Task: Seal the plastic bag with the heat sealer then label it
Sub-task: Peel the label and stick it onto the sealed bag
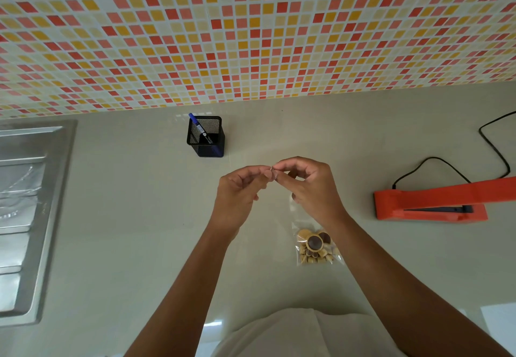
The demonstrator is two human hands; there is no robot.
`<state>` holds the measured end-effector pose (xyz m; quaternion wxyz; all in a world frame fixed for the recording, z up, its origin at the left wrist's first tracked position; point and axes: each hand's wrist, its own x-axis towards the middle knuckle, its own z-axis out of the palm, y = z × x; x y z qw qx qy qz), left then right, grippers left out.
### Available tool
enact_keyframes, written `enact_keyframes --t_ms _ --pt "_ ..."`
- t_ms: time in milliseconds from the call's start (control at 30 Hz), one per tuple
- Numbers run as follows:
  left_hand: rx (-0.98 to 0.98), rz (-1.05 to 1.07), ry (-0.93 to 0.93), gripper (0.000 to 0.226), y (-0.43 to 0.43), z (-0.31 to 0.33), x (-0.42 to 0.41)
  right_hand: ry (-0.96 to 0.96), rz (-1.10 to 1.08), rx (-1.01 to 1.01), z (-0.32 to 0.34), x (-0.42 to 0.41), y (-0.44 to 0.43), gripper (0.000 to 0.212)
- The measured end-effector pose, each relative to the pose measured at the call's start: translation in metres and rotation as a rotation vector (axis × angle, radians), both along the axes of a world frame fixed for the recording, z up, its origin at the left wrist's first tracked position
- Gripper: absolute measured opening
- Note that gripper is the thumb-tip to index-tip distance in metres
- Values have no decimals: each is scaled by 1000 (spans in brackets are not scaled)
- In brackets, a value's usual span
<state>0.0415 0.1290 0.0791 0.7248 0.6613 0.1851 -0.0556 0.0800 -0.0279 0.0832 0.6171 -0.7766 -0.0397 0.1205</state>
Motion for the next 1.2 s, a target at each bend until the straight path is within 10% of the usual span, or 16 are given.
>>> enact_keyframes --t_ms 1200 --pt "302 16 -200 8 -2 -3 3 333 -50 307 0 2 1 12"
